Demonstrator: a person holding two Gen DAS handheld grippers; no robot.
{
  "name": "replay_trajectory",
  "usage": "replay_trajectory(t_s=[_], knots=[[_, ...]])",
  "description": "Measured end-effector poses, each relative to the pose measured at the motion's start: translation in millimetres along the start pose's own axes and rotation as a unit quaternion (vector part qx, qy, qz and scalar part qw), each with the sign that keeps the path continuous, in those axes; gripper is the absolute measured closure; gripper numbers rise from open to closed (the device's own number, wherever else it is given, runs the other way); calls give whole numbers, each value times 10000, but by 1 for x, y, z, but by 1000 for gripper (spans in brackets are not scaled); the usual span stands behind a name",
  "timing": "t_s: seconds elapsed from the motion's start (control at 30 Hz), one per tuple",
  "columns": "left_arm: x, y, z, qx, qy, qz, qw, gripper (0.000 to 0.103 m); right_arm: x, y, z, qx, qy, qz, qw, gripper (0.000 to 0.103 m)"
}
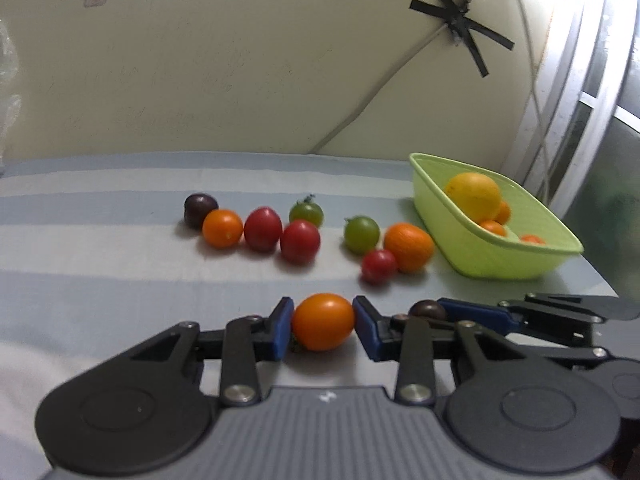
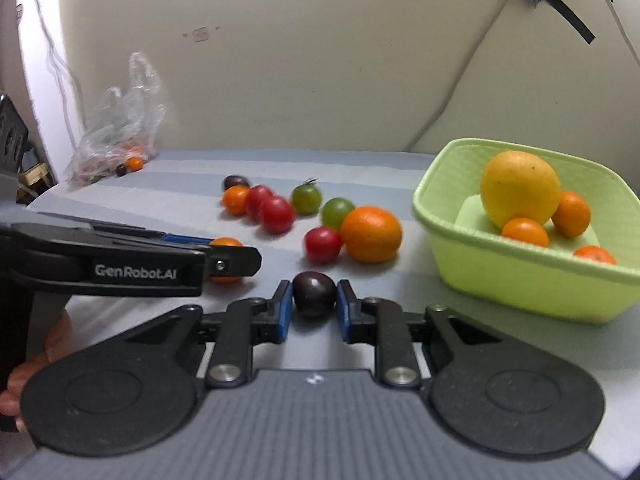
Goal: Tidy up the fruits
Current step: 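Grasp an orange cherry tomato with the left gripper while the right gripper grasps a dark purple tomato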
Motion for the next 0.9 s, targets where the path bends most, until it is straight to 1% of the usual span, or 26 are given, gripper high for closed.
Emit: replay_trajectory(t_s=[0.1,0.23,0.33,0.47,0.53,0.57,0.67,0.8,0.9], knots=[[22,13,7,-127,-58,41,9999,70,17,11,-12,139,-97,42,9998,77],[45,33,15,-212,-99,12,9997,70,47,35,-25,59,-339,66,9994,77],[59,48,16,-149,-104,-17,9998,70,62,50,-38,177,-334,124,9992,77],[77,59,18,-147,-192,112,9996,70,78,66,-58,624,-219,257,9975,77],[81,62,18,-161,-245,137,9995,69,79,70,-64,819,-176,268,9961,77],[81,64,16,-148,-285,129,9994,67,78,71,-65,871,-163,257,9957,77],[80,67,14,-109,-305,194,9993,66,68,77,-65,913,-86,159,9957,75],[80,70,24,-417,-514,252,9975,65,66,78,-64,904,-56,205,9957,75],[79,71,27,-516,-580,258,9966,65,68,79,-64,883,-61,213,9958,75]])
Point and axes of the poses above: each gripper's, at about its wrist camera, not at the fingertips, and x roughly against the way its jaws point, z to its right, y to its underside, the point moved 6 cm from there along -x, roughly the way its jaws point, and after that the axes turned 10 degrees about -x, right-handed, at the moved point
